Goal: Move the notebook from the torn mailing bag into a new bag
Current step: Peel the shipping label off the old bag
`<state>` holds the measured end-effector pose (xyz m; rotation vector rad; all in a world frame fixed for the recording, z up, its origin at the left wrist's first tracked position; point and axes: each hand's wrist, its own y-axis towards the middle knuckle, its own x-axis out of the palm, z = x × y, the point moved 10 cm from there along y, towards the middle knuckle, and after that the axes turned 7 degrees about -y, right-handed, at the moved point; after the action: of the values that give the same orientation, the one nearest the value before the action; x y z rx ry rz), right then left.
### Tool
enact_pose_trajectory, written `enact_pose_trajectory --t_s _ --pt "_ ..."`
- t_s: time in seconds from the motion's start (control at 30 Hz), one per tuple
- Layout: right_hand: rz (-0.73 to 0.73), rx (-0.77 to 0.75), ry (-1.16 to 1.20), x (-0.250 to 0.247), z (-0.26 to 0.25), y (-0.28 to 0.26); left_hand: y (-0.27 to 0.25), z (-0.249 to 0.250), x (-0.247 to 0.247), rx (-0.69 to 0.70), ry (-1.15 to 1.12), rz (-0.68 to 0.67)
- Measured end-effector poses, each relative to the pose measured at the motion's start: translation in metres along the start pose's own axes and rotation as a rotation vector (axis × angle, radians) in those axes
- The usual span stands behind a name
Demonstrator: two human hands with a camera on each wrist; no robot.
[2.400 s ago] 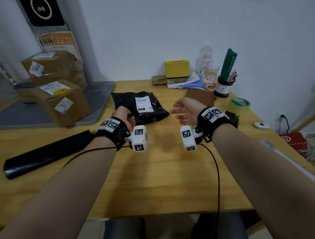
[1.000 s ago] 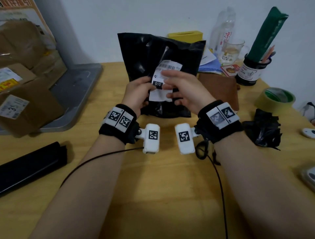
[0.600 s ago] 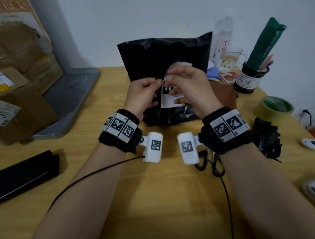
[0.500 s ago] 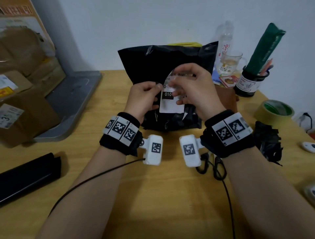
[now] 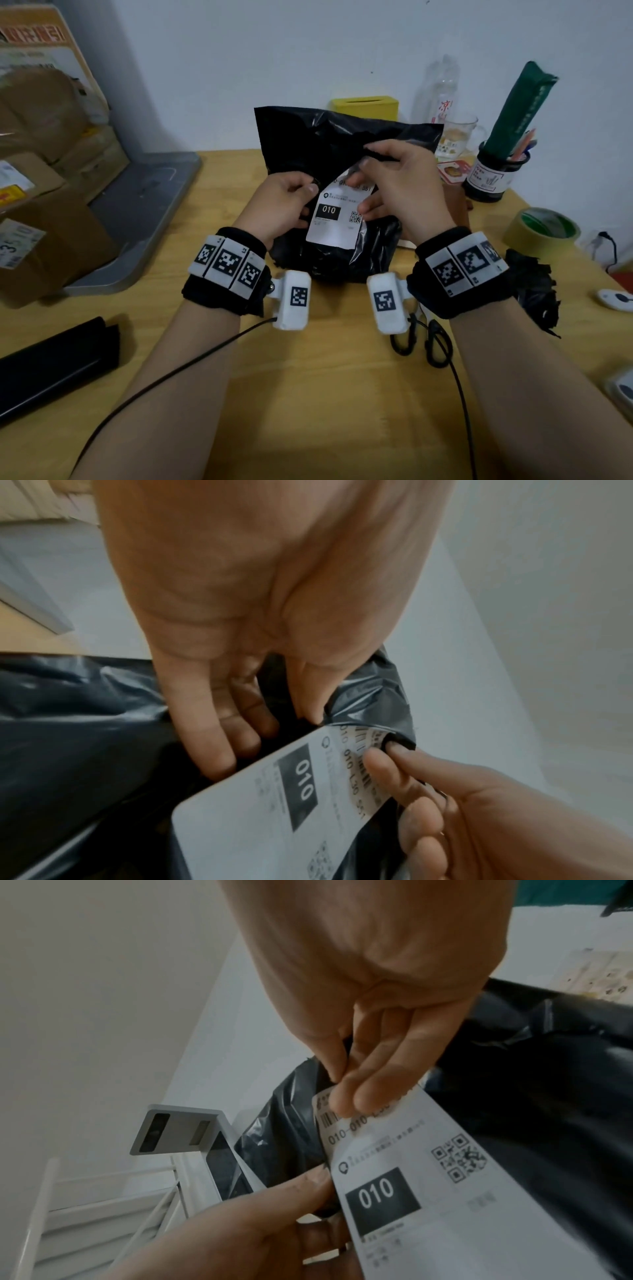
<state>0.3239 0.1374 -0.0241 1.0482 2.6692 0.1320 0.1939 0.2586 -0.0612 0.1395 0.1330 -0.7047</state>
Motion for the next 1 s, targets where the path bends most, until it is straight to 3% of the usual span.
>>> enact_pose_trajectory --t_s 0.13,0.23,0.4,0.63,1.0 --pt "0.004 0.009 -0.02 0.002 -0.003 0.0 -0.003 0.009 -0.02 0.012 0.013 0.19" --pt "0.01 -0.026 -0.045 0.003 -0.01 -0.001 -0.014 0.044 -0.039 0.225 -0.021 0.349" --pt "0.01 -0.105 -0.13 0.005 -0.02 -0.003 -0.029 0.082 -0.023 0.438 0.076 0.246" --pt "0.069 -0.262 -0.242 -0.001 -0.035 -0.007 -0.022 0.068 -0.006 0.375 0.265 0.133" --pt "0.038 -0.313 -0.358 0.007 -0.04 -0.005 -0.024 0.065 0.003 0.34 0.16 0.073"
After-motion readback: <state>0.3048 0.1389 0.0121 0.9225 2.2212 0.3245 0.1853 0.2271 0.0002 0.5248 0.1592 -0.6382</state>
